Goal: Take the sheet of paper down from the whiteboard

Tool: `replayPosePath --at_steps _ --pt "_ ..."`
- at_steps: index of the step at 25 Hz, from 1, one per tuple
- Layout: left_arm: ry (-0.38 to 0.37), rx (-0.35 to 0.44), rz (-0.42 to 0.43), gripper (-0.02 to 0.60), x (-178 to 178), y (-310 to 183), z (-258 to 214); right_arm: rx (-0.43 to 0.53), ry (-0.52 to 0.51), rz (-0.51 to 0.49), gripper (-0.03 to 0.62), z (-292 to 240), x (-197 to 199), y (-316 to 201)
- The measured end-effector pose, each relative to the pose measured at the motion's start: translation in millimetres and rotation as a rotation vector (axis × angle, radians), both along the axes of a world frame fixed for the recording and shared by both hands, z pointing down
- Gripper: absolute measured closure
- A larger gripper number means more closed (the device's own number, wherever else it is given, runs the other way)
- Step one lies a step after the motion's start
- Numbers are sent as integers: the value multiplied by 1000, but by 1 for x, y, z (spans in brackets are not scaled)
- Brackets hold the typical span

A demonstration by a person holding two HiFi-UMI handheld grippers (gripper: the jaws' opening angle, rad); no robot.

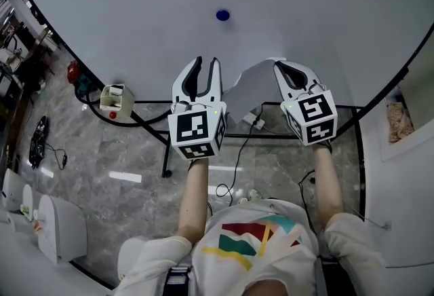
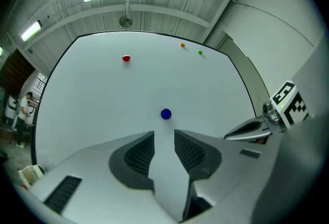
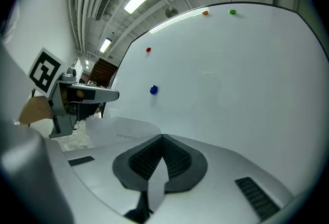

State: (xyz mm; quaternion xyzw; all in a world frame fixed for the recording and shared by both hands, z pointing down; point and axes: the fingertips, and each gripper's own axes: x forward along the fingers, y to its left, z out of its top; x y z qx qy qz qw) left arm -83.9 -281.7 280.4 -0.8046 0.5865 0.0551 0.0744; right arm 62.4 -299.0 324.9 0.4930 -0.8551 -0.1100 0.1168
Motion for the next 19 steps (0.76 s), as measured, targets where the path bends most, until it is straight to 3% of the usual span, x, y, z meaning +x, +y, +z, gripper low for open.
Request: replayPosePath --at_steps 19 --pt "36 11 -12 417 4 -21 1 50 -26 8 580 -18 14 -16"
